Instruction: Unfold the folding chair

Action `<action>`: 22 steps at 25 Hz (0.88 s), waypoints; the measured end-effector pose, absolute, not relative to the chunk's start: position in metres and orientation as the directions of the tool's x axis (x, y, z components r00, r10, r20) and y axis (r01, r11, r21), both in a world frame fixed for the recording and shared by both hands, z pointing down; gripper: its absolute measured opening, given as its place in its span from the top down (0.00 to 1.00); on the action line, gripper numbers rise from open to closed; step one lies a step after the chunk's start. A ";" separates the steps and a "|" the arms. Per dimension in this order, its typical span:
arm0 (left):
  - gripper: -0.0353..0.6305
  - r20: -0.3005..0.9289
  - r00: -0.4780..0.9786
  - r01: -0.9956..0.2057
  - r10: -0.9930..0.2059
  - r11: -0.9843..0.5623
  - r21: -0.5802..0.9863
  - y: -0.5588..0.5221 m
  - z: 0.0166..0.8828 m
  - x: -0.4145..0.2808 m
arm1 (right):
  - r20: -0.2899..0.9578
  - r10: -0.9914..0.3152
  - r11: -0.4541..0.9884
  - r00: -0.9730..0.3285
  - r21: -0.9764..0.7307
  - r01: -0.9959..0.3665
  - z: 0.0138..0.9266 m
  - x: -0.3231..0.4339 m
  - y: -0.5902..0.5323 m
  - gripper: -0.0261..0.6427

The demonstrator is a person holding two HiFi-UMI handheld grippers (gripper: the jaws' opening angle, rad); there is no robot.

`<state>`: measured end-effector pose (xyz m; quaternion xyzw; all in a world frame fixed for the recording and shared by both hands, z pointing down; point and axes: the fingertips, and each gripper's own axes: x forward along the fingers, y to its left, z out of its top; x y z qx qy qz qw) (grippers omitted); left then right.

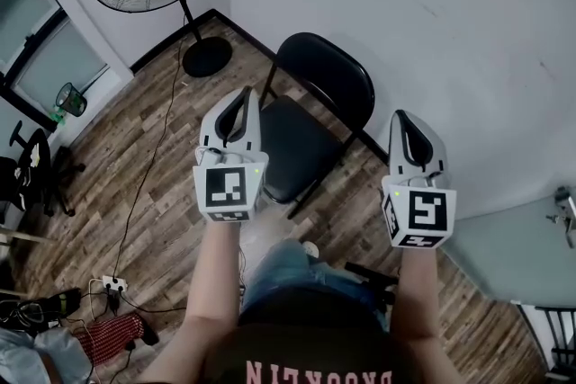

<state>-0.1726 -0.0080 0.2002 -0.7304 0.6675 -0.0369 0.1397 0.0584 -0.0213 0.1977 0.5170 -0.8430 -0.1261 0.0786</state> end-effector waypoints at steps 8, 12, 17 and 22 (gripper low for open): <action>0.94 -0.229 0.162 -0.948 -0.960 -0.087 -0.308 -0.004 0.169 -0.164 | -0.084 -0.891 0.400 -0.447 0.323 -0.858 0.176 0.059 -0.018 0.96; 0.94 -0.241 0.162 -0.948 -0.957 -0.083 -0.307 -0.001 0.162 -0.168 | -0.148 -0.878 0.380 -0.454 0.360 -0.852 0.161 0.056 -0.013 0.96; 0.94 -0.232 0.160 -0.949 -0.959 -0.084 -0.305 0.001 0.168 -0.171 | -0.135 -0.889 0.366 -0.437 0.363 -0.857 0.162 0.059 -0.013 0.96; 0.94 -0.233 0.147 -0.952 -0.961 -0.074 -0.298 0.005 0.167 -0.177 | -0.138 -0.890 0.366 -0.436 0.357 -0.860 0.161 0.060 -0.011 0.96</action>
